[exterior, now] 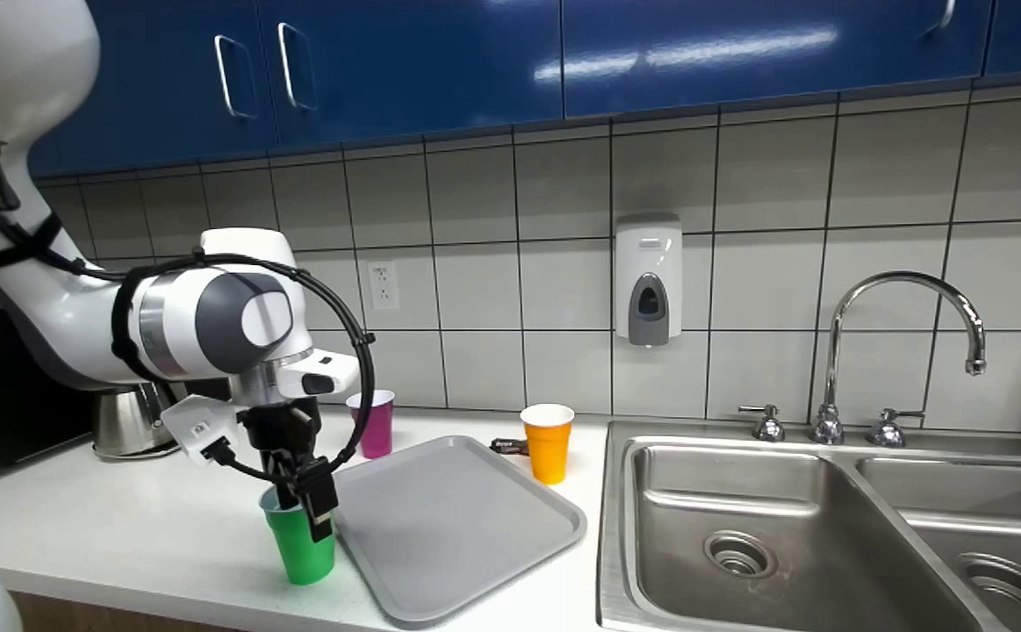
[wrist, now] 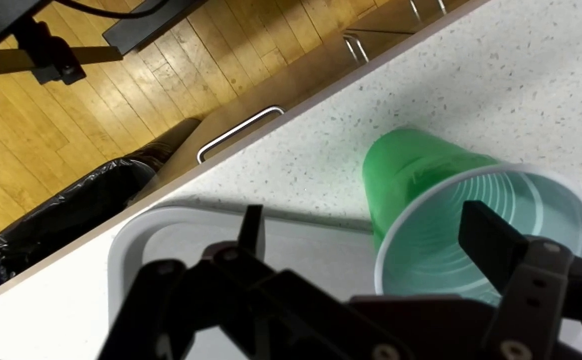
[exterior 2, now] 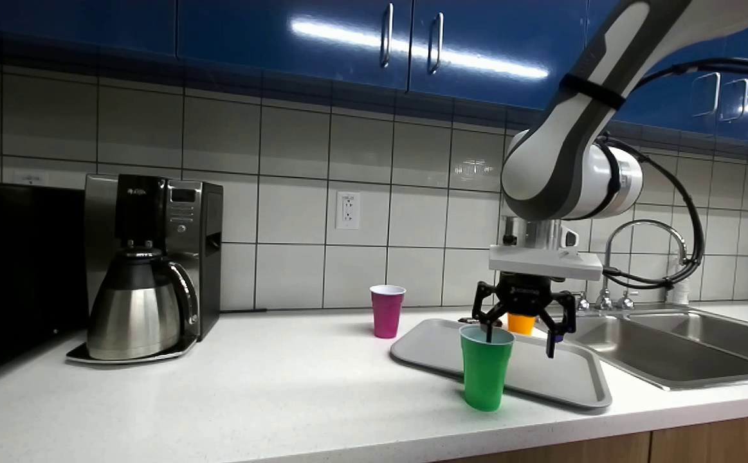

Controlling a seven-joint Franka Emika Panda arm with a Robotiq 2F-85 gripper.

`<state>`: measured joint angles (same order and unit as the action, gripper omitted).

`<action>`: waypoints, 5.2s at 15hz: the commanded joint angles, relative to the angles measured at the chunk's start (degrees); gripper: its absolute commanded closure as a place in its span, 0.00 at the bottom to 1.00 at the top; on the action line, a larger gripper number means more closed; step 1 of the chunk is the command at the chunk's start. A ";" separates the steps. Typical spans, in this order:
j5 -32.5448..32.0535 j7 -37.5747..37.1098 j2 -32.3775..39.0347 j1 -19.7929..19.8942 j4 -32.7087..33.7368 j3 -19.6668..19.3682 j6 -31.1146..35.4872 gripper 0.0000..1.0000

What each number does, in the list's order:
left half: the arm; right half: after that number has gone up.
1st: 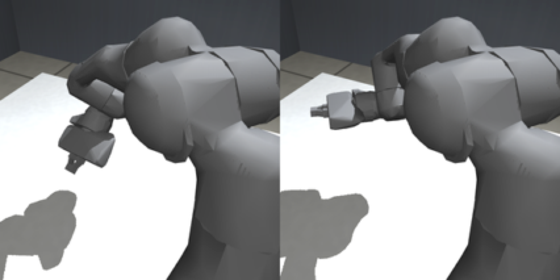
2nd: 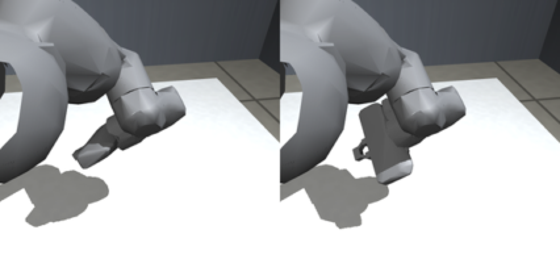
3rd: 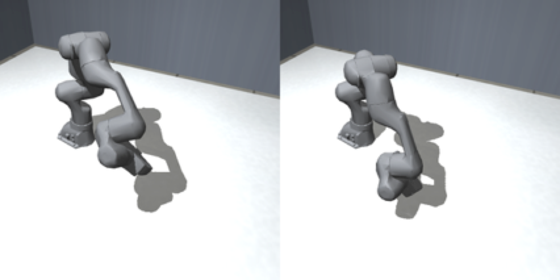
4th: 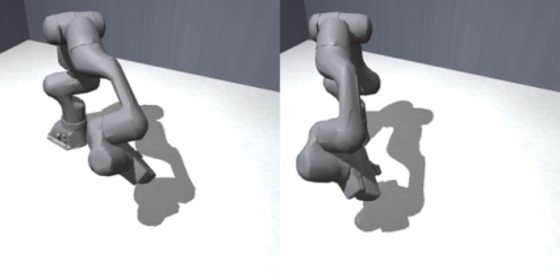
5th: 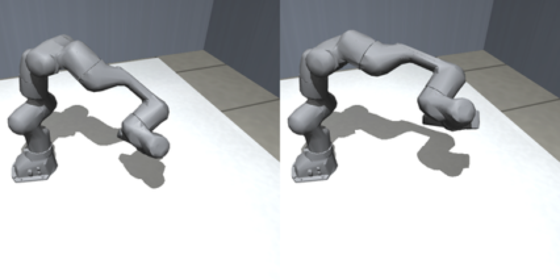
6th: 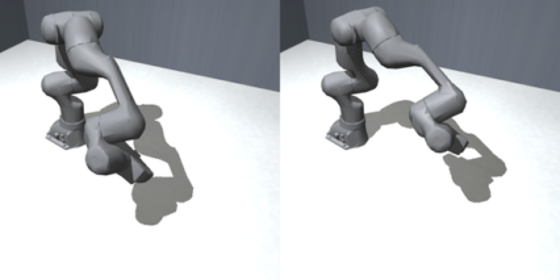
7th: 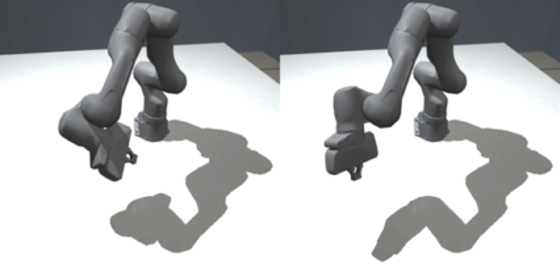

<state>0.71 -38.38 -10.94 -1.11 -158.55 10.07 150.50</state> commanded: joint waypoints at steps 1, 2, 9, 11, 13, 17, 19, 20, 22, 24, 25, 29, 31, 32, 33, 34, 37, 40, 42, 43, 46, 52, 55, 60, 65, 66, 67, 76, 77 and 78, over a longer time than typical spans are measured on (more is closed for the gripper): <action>-1.02 -2.68 1.61 -0.02 0.71 0.63 1.33 0.00; -1.06 -2.80 1.89 -0.07 0.75 0.59 1.49 0.00; -0.97 -3.12 2.74 -0.54 0.75 0.34 2.96 0.49; -1.00 -3.19 2.76 -0.59 0.71 0.32 2.98 0.65; -1.08 -3.23 2.66 -0.59 0.61 0.33 3.05 0.80; -1.02 -3.11 2.57 -0.64 0.51 0.32 3.10 1.00; -0.38 -2.75 2.38 -0.93 0.61 0.28 2.95 1.00; -0.03 -2.44 2.02 -1.17 0.61 0.26 2.85 0.99; 1.28 -1.36 1.28 -1.81 0.65 0.04 2.52 1.00; 2.23 -0.73 0.09 -2.39 0.47 -0.05 2.49 0.99; 2.88 -0.36 -0.34 -2.77 0.46 -0.10 2.30 0.99; 7.00 1.79 -2.57 -4.21 0.65 -0.65 0.71 0.99; 7.41 1.68 -3.76 -4.03 0.58 -0.62 0.59 0.99; 7.74 1.90 -4.22 -3.93 0.60 -0.73 0.50 0.99; 7.96 2.08 -4.64 -3.79 0.71 -0.95 0.27 0.99; 8.31 2.31 -5.03 -3.74 0.79 -1.21 0.06 0.99; 8.91 4.04 -5.67 -3.45 1.53 -2.46 -1.98 0.99; 8.57 6.51 -5.78 -2.93 2.56 -3.68 -5.58 0.99; 8.03 7.73 -5.77 -2.38 3.33 -4.31 -7.40 0.99; 7.74 8.31 -5.71 -2.03 3.76 -4.62 -8.08 0.99; 6.63 9.48 -5.40 -0.70 4.90 -5.28 -9.27 0.99; 4.82 11.82 -3.25 2.76 8.19 -7.31 -12.30 0.99; 4.30 13.34 -1.81 4.00 9.89 -8.60 -13.63 0.99; 2.97 16.07 1.39 5.04 12.21 -10.45 -14.48 0.99; 2.26 20.40 4.80 5.14 14.08 -12.13 -13.33 0.99; 2.05 20.96 5.44 5.15 14.49 -12.40 -13.27 0.99; 1.81 21.60 6.11 5.16 14.90 -12.68 -13.11 0.99; 2.10 32.16 10.62 4.84 17.72 -14.52 -12.76 0.99; 2.11 33.10 10.96 4.83 17.86 -14.57 -12.49 0.99; 2.18 34.03 11.34 4.82 17.92 -14.60 -12.09 0.99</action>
<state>2.80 -8.14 -1.17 3.20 -142.34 -4.45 138.59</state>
